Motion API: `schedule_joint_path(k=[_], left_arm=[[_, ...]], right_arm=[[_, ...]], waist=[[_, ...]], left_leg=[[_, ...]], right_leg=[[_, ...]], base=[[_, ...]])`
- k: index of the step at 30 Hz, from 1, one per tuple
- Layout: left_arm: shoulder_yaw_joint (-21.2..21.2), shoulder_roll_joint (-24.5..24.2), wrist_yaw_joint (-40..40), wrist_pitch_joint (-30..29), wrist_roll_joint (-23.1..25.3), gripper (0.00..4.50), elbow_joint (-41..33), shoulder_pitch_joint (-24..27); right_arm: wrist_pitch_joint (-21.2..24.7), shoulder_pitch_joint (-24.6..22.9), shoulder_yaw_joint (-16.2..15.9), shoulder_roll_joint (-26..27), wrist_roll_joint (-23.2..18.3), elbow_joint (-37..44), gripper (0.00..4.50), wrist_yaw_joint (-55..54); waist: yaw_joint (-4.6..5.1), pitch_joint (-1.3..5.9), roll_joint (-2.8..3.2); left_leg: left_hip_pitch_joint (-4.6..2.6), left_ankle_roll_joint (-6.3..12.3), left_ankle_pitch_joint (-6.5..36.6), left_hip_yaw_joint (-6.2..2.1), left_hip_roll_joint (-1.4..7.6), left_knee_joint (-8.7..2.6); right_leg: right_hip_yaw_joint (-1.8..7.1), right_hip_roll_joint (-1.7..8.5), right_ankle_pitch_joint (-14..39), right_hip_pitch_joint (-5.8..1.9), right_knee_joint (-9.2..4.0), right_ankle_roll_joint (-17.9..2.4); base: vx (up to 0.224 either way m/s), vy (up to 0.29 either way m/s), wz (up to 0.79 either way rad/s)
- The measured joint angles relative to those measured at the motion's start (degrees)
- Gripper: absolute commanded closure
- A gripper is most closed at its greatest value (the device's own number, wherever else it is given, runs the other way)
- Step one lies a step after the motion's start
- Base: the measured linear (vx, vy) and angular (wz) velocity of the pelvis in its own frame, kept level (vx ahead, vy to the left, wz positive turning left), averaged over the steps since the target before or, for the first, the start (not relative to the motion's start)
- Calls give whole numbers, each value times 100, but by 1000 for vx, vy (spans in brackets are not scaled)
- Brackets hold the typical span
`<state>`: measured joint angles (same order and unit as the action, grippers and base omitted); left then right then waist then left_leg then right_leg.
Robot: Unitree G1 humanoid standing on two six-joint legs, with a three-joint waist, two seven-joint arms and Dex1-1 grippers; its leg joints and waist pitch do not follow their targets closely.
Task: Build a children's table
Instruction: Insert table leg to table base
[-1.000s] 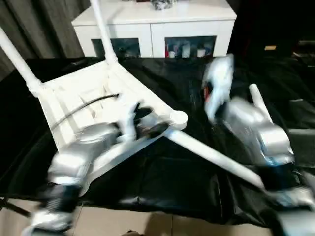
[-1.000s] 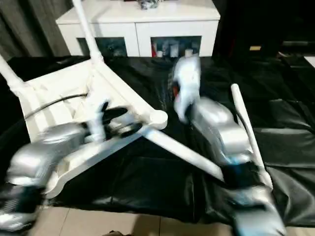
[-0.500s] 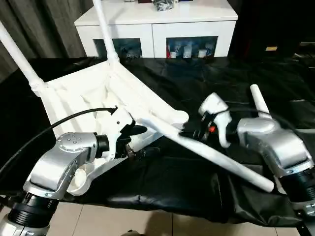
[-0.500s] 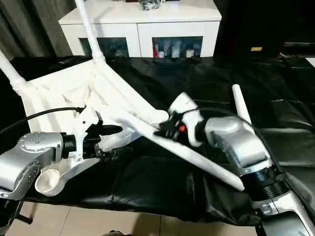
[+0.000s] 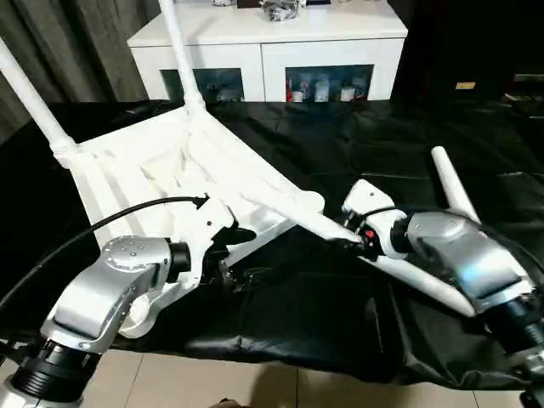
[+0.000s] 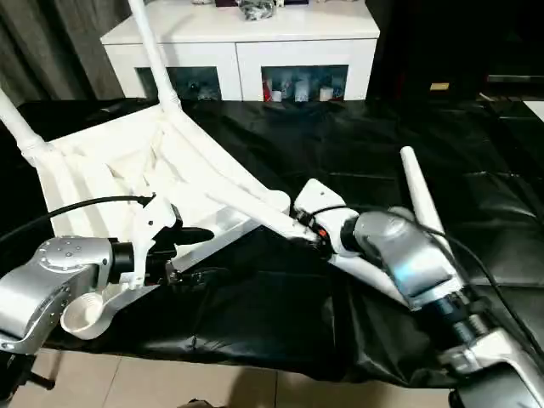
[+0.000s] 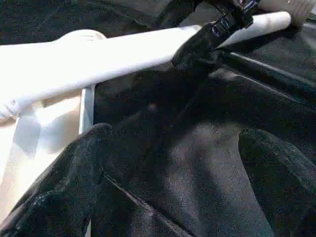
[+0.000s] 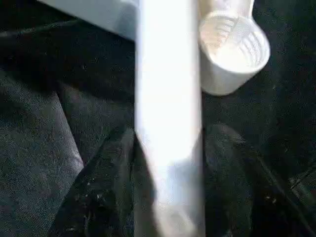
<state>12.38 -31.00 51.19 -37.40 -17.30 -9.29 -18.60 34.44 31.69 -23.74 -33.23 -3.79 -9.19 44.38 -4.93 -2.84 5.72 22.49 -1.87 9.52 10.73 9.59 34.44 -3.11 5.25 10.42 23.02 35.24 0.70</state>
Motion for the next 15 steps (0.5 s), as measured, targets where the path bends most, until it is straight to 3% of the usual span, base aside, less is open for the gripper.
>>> schedule_joint_path(k=[6,8,15], left_arm=[[58,-5,23,0,13,0,2,-10],[58,-10,49,0,14,0,2,-10],[59,-36,88,0,12,0,1,-10]], right_arm=[[-17,-70,-45,1,129,-107,223,99],[-17,-73,-41,8,121,-134,257,104],[-32,-68,70,121,86,-249,290,151]], waist=[[-1,0,0],[-1,0,1],[6,0,0]], left_leg=[[0,0,0,0,0,0],[1,0,0,0,0,0],[-2,0,0,0,0,0]], right_leg=[[0,0,0,0,0,-1],[0,0,0,0,-1,-1],[0,0,-2,-1,3,-4]], base=[[0,0,0],[0,0,0],[0,0,0]])
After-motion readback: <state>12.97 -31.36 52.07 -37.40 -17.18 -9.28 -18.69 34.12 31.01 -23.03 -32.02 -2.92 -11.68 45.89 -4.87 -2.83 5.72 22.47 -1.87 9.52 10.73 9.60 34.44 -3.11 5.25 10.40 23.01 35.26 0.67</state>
